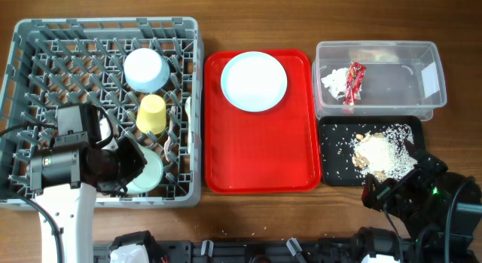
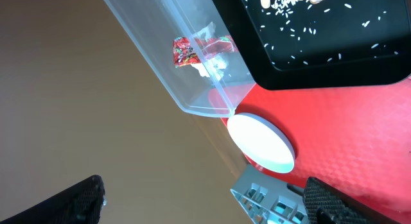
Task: Sort waste into correct bins and load items into the dishwasher rack
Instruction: 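Release the green bowl and lift the left gripper out of the rack, then reach the left gripper to the light-blue plate on the red tray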
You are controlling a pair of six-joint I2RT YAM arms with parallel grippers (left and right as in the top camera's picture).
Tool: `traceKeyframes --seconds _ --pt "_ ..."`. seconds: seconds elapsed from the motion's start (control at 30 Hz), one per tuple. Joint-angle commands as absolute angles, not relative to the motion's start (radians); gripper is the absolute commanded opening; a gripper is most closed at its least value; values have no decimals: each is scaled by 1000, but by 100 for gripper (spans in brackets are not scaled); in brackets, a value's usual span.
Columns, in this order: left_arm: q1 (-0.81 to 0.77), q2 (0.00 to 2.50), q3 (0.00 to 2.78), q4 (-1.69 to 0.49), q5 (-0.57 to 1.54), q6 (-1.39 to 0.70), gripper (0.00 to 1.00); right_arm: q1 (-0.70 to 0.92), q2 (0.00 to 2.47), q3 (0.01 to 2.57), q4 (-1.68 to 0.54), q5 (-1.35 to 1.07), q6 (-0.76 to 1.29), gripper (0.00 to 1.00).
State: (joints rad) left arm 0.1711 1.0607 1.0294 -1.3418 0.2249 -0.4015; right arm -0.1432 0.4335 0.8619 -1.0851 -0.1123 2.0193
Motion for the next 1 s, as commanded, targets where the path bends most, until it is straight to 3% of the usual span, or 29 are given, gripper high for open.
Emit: traceKeyframes --seconds 0.0,0.13,0.3,0.47,0.67,0.83,0.97 --pt "166 1068 965 -1331 197 -531 4 -149 428 870 -1087 -121 2071 100" --pt "167 1076 904 -1224 177 -613 4 -149 428 870 -1087 -121 2071 100" --pt "166 1079 902 -1124 -128 -800 4 -149 428 870 -1087 -120 2071 100" --pt "167 1110 902 -1023 -215 -801 4 -149 428 870 -1087 -121 2071 100" --pt "165 1113 974 -939 -206 -789 4 -149 428 870 -1087 -121 2071 100" --pt "112 1101 1156 -958 165 -564 4 -149 428 870 -1090 -121 2071 100" --pt "-30 1116 1193 -1071 44 -570 4 -149 428 870 -1090 -121 2071 100"
